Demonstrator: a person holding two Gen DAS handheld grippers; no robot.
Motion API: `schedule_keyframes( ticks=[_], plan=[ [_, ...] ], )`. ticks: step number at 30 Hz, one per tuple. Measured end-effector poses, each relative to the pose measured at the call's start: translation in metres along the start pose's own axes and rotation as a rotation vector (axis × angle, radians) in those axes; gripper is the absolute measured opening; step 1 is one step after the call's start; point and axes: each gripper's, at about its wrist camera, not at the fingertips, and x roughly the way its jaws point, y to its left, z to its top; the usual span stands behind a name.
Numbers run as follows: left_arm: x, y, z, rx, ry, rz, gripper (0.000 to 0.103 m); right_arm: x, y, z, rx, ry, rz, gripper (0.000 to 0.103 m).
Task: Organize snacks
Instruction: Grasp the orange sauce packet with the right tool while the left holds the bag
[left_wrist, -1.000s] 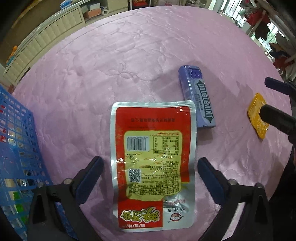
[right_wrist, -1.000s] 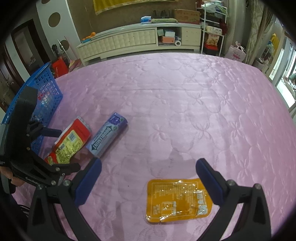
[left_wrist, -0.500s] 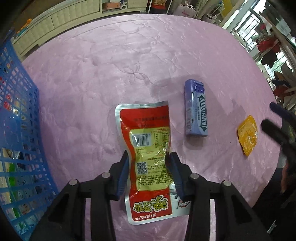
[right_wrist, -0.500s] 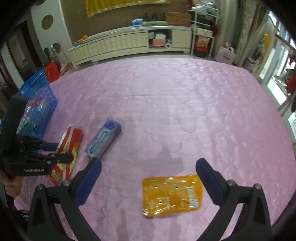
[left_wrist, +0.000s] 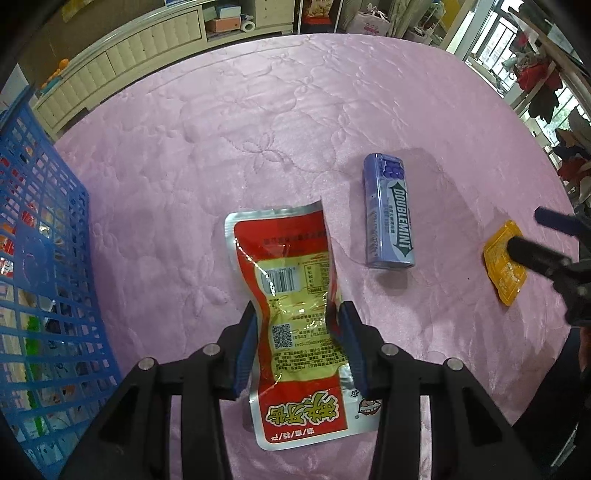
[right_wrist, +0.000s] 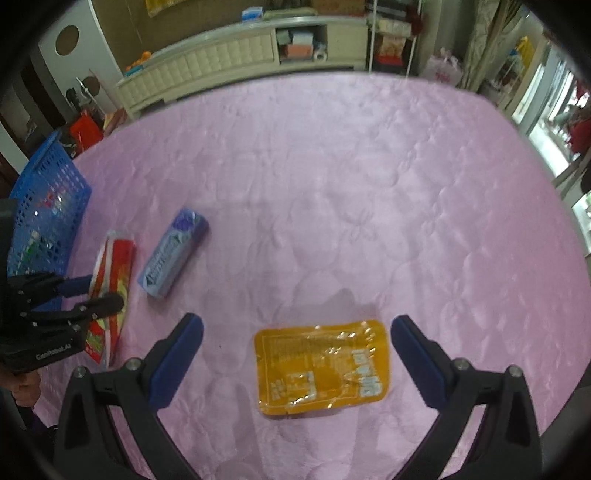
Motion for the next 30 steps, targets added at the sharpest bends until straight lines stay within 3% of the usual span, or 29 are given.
schedule_keyframes(
  ticks=[7, 13, 17, 25, 30],
  plan=[
    [-0.002, -0.008, -0.005, -0.003, -0.012, 0.012, 0.041, 0.006, -0.025, -0.005, 0.11, 0.024, -0.011, 0.1],
    [-0.007, -0.009, -0.009, -0.014, -0.021, -0.028, 0.036, 0.011, -0.049, -0.007, 0.259, 0.084, 0.069, 0.1],
    [-0.008, -0.01, -0.015, -0.016, -0.033, -0.046, 0.034, 0.019, -0.036, -0.008, 0.175, 0.113, 0.065, 0.1],
    [-0.012, -0.008, -0.033, -0.056, -0.041, -0.127, 0.033, 0.032, -0.001, -0.022, -0.15, 0.118, -0.047, 0.101],
    [-0.017, -0.022, -0.039, -0.032, -0.064, -0.137, 0.033, 0.025, -0.005, -0.025, -0.2, 0.092, -0.028, 0.088]
  ],
)
